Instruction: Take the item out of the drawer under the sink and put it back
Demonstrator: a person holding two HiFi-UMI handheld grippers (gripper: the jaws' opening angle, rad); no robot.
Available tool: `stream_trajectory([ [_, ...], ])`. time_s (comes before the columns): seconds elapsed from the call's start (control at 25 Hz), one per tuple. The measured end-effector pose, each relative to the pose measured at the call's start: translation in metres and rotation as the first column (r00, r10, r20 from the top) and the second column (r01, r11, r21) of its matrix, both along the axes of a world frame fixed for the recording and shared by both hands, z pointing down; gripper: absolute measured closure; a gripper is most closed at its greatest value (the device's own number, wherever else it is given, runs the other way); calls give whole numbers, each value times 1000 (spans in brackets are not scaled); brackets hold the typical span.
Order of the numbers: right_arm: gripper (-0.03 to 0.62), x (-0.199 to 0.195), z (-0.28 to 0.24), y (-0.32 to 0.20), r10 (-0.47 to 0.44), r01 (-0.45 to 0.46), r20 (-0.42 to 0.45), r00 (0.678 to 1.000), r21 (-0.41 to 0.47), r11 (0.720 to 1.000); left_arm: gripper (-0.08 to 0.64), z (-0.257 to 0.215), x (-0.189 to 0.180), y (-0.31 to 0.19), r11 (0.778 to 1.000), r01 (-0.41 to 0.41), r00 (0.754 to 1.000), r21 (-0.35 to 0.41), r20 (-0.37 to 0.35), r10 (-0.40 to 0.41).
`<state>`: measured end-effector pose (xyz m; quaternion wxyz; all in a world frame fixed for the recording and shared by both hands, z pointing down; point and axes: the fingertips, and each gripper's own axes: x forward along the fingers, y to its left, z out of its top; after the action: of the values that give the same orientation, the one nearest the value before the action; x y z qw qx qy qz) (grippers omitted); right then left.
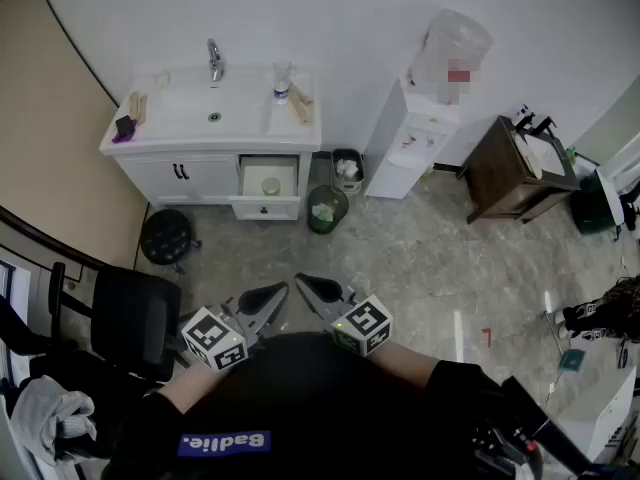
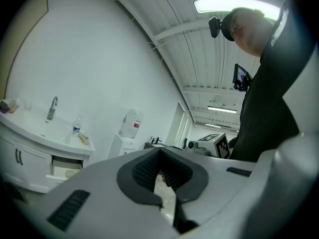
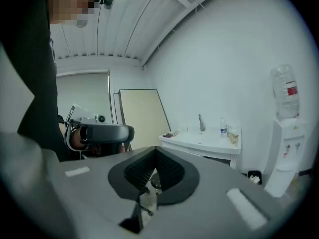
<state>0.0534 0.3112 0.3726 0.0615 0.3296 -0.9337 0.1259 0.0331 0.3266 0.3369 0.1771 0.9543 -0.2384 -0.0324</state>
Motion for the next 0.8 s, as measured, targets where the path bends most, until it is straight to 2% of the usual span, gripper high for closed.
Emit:
stream_trajectory([
  [0.8, 591, 6, 6, -5, -15, 16, 18, 1000, -23, 1000, 569, 2, 4, -8, 999, 29, 1000, -25, 7, -29],
])
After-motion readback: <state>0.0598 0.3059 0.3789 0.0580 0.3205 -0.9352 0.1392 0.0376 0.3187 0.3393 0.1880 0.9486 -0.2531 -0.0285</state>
